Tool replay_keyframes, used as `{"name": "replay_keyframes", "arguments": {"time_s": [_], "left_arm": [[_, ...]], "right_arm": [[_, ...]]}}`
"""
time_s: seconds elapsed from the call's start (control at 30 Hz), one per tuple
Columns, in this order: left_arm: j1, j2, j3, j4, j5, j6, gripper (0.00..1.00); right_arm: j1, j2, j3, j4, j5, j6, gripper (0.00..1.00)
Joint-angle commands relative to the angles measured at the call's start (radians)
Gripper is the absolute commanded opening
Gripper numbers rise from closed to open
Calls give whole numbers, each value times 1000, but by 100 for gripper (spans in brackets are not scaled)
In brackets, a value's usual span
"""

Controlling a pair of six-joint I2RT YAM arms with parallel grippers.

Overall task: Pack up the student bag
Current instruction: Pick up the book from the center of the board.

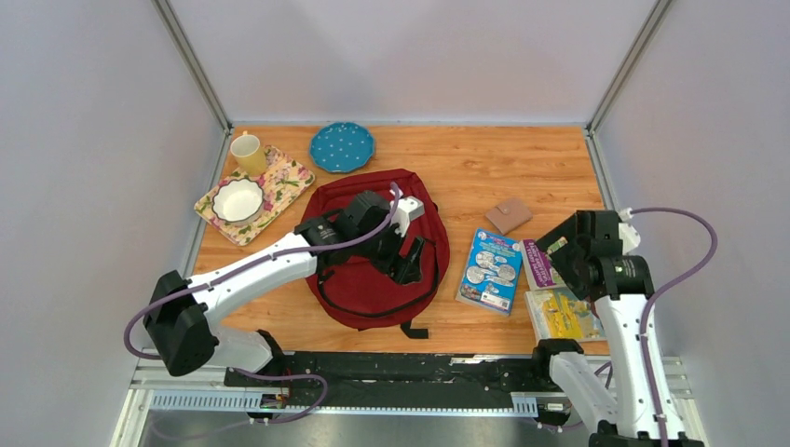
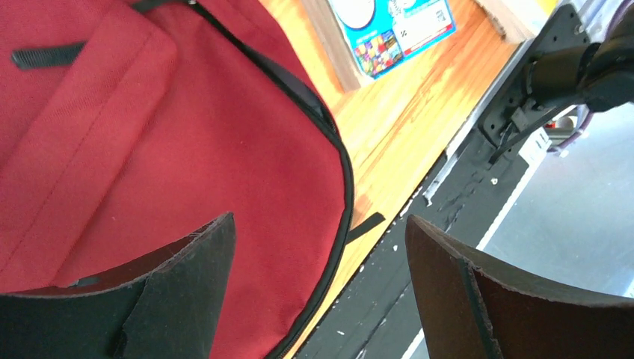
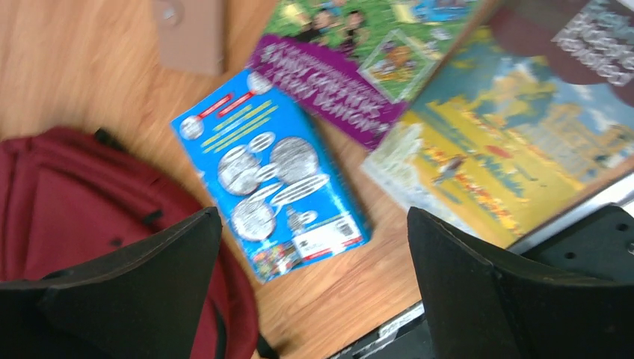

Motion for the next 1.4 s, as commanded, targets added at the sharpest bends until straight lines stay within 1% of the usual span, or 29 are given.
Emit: {"name": "replay_keyframes", "arguments": {"time_s": [0.0, 0.03, 0.1, 0.13, 0.17, 0.23, 0.27, 0.33, 0.37, 0.4, 0.47, 0.5, 0.53, 0.63, 0.67, 0.73, 0.83, 0.87, 0.97, 1.0, 1.07, 1.1, 1.17, 1.27, 1.3, 1.33, 1.37], "left_arm": [[-24, -54, -72, 78, -41, 9, 90], [-30, -60, -69, 69, -84, -2, 91], [-35, -91, -74, 70, -63, -10, 90], [-34, -100, -80, 72, -92, -25, 90], [-34, -105, -80, 68, -92, -54, 91], [-35, -122, -98, 116, -30, -66, 90], [-41, -128, -110, 127, -26, -91, 90], [-55, -137, -115, 131, -31, -94, 90], [-60, -143, -129, 140, -31, -106, 91], [-61, -148, -132, 156, -26, -117, 90], [-63, -139, -126, 153, 3, -128, 91], [-66, -136, -121, 150, 4, -123, 91], [-66, -133, -115, 147, -3, -114, 90], [-66, -113, -80, 116, -25, -83, 90], [-64, -99, -69, 96, -26, -79, 90], [-64, -87, -45, 90, -25, -65, 91], [-64, -54, -14, 72, -23, -45, 91], [-64, -42, -11, 70, -25, -42, 91], [-64, -13, 6, 69, -37, -28, 91], [-64, -5, 11, 68, -34, -25, 91], [-64, 18, 23, 65, -37, -19, 91], [-63, 25, 26, 65, -37, -16, 90], [-63, 36, 27, 62, -35, -16, 90], [-64, 35, 9, 73, -42, -16, 91], [-63, 32, 5, 78, -46, -17, 91], [-63, 29, -8, 82, -57, -19, 90], [-64, 24, -11, 91, -61, -20, 91]], "right_arm": [[-135, -10, -128, 12, 55, -48, 98], [-153, -10, -138, 14, 28, -68, 98], [-181, -10, -136, 5, 42, -79, 98], [-186, -13, -145, 15, 52, -81, 98], [-204, -2, -148, 12, 68, -73, 98], [-248, 9, -144, -14, 95, -50, 99], [-297, 13, -151, 4, 102, -55, 100], [-374, 42, -165, 49, 134, -116, 100], [-478, 62, -174, 120, 105, -136, 100], [-529, 113, -182, 161, -56, -181, 100], [-584, 177, -165, 187, -121, -196, 98], [-586, 238, -167, 208, -162, -197, 97], [-584, 263, -176, 237, -211, -211, 96], [-587, 317, -222, 293, -198, -203, 96], [-587, 328, -251, 384, -211, -211, 95], [-587, 363, -245, 417, -242, -202, 91], [-587, 403, -260, 510, -282, -219, 86], [-586, 427, -257, 509, -276, -229, 85], [-587, 447, -283, 581, -306, -251, 76], [-587, 463, -291, 596, -331, -256, 67], [-587, 484, -308, 639, -371, -274, 58], [-586, 506, -311, 646, -385, -280, 51], [-586, 518, -317, 664, -386, -291, 43], [-584, 529, -326, 689, -383, -311, 22], [-586, 529, -325, 687, -386, -317, 7], [-586, 521, -323, 689, -389, -325, 0], [-586, 517, -323, 693, -394, -325, 0]]}}
